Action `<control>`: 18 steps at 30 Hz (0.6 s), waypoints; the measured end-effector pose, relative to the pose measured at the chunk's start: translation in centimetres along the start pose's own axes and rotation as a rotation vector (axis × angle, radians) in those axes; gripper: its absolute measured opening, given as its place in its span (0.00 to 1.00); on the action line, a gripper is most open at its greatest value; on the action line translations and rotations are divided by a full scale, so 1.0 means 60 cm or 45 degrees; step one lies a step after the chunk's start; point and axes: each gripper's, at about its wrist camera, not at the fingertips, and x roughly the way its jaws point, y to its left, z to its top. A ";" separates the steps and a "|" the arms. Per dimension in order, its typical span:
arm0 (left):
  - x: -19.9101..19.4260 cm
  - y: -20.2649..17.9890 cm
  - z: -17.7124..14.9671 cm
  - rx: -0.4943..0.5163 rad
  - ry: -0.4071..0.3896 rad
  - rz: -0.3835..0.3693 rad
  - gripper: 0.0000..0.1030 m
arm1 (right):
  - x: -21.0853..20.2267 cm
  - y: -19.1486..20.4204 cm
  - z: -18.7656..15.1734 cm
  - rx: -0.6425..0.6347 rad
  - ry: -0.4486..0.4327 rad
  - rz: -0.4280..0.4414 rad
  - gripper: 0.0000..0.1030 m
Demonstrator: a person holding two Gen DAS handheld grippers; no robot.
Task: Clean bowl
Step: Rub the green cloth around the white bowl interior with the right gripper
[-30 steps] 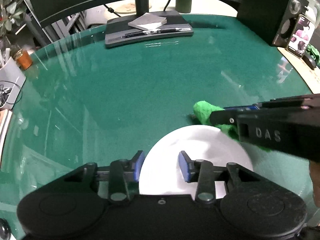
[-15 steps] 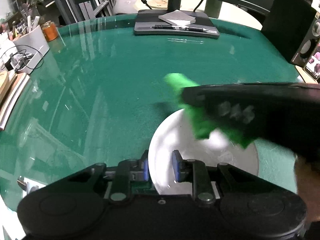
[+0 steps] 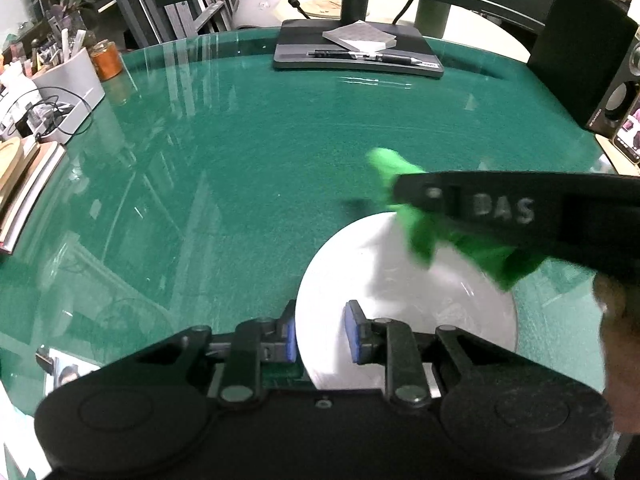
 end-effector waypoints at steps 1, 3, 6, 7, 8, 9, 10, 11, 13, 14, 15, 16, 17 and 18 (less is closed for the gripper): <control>0.000 0.000 0.000 -0.001 -0.001 0.001 0.23 | -0.001 -0.004 0.000 0.002 0.003 -0.013 0.11; 0.001 -0.001 0.000 0.000 -0.002 0.004 0.23 | -0.004 0.005 0.001 -0.022 -0.006 -0.007 0.11; 0.001 -0.001 -0.001 0.000 -0.002 0.006 0.23 | -0.001 0.000 0.001 -0.005 -0.003 -0.010 0.12; 0.001 -0.001 -0.002 -0.001 -0.002 0.007 0.23 | -0.001 -0.001 0.001 0.001 -0.002 -0.012 0.12; 0.001 0.000 -0.002 -0.001 -0.001 0.007 0.23 | 0.000 -0.003 0.001 0.006 -0.001 -0.013 0.12; 0.001 0.000 -0.002 -0.002 -0.001 0.006 0.23 | 0.001 -0.005 0.001 0.012 0.000 -0.014 0.11; 0.002 0.000 -0.002 -0.003 -0.001 0.006 0.23 | 0.002 -0.007 0.001 0.017 0.001 -0.015 0.11; 0.002 0.001 -0.001 -0.003 -0.002 0.005 0.23 | 0.002 -0.008 0.001 0.023 0.002 -0.016 0.11; 0.004 0.001 0.000 0.000 -0.002 0.004 0.24 | 0.004 -0.012 0.002 0.034 0.004 -0.018 0.11; 0.003 -0.001 0.001 0.013 0.003 0.004 0.24 | 0.004 -0.015 0.002 0.041 0.007 -0.021 0.11; 0.002 -0.002 0.004 0.034 0.014 -0.003 0.24 | 0.003 -0.020 0.001 0.055 0.018 -0.032 0.11; 0.004 0.001 0.009 0.047 0.027 -0.020 0.23 | -0.001 -0.015 -0.005 0.062 0.016 -0.030 0.11; 0.005 0.003 0.016 0.061 0.025 -0.032 0.23 | -0.007 -0.019 -0.007 0.071 0.007 -0.028 0.11; 0.005 0.004 0.024 0.080 0.016 -0.039 0.23 | -0.012 -0.023 -0.009 0.091 -0.004 -0.025 0.11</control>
